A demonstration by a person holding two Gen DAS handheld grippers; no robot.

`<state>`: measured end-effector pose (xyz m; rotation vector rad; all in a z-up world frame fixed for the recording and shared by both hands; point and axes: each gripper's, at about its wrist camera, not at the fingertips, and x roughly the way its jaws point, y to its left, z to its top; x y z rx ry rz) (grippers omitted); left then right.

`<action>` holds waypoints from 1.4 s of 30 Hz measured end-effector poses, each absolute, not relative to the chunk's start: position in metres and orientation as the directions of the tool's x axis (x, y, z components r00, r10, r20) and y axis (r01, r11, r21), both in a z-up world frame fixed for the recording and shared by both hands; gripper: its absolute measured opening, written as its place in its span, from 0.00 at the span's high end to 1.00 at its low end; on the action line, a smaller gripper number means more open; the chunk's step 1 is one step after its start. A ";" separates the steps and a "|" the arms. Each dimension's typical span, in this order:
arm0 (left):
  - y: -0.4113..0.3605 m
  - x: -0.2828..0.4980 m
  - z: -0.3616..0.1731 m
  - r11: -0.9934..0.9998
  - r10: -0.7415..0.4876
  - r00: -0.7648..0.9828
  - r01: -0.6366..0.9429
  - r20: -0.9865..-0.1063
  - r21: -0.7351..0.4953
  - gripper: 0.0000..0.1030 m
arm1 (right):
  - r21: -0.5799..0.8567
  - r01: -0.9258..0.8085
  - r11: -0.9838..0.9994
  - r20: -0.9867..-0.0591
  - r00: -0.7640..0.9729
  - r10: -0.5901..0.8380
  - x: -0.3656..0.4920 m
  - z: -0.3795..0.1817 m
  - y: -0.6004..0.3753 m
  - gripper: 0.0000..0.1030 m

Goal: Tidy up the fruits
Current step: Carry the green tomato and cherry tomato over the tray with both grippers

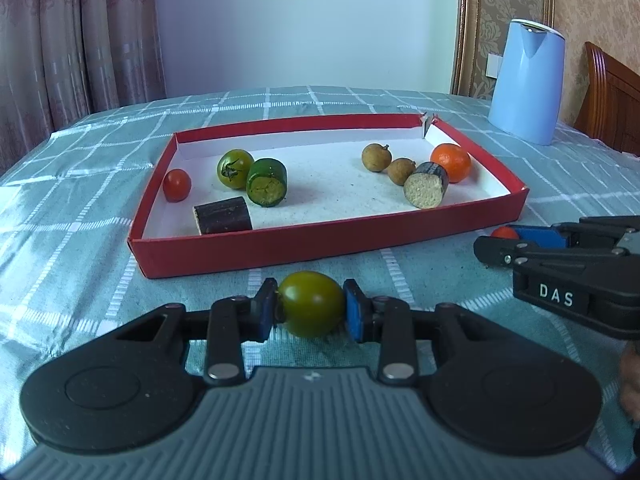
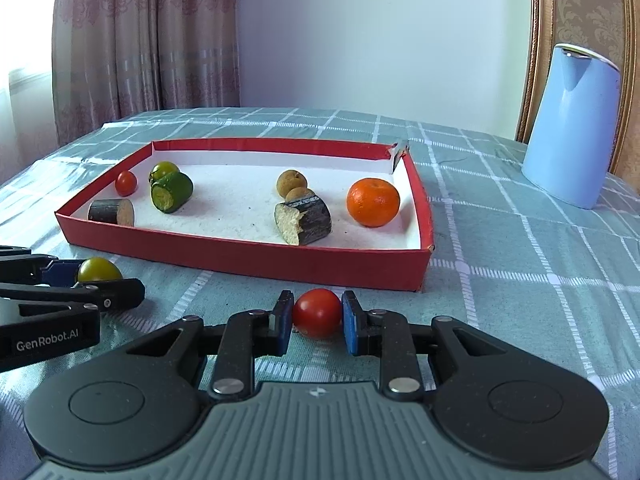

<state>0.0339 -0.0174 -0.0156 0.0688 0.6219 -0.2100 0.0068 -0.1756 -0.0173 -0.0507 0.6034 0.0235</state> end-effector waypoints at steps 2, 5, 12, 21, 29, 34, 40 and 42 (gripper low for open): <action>-0.018 0.034 -0.015 0.977 -0.168 0.794 0.212 -0.584 0.007 0.69 | -0.043 -0.037 0.998 -0.567 0.824 0.006 0.006 -0.017 -0.175 0.76; -0.019 0.035 -0.015 0.979 -0.160 0.796 0.204 -0.584 0.009 0.69 | -0.043 -0.040 0.998 -0.575 0.818 0.008 0.008 -0.018 -0.175 0.76; -0.019 0.043 -0.014 0.981 -0.160 0.797 0.195 -0.583 -0.002 0.69 | -0.030 -0.027 0.999 -0.565 0.825 0.006 0.007 -0.016 -0.177 0.76; -0.013 0.053 -0.012 0.986 -0.157 0.806 0.165 -0.571 -0.038 0.69 | -0.058 0.002 0.998 -0.521 0.853 -0.032 0.012 -0.012 -0.174 0.76; -0.023 0.041 -0.005 0.982 -0.145 0.838 0.189 -0.526 0.030 0.69 | -0.027 -0.016 1.000 -0.535 0.845 -0.002 0.018 -0.010 -0.176 0.75; -0.022 0.051 0.002 0.979 -0.171 0.816 0.204 -0.553 -0.001 0.69 | -0.008 -0.026 1.000 -0.543 0.840 0.018 0.024 -0.004 -0.177 0.75; -0.019 0.045 0.010 0.967 -0.235 0.795 0.247 -0.559 -0.055 0.69 | 0.013 -0.045 0.999 -0.555 0.830 0.045 0.029 0.004 -0.179 0.75; -0.021 0.044 0.015 0.965 -0.245 0.798 0.256 -0.551 -0.059 0.69 | 0.010 -0.047 0.999 -0.536 0.843 0.045 0.028 0.010 -0.178 0.75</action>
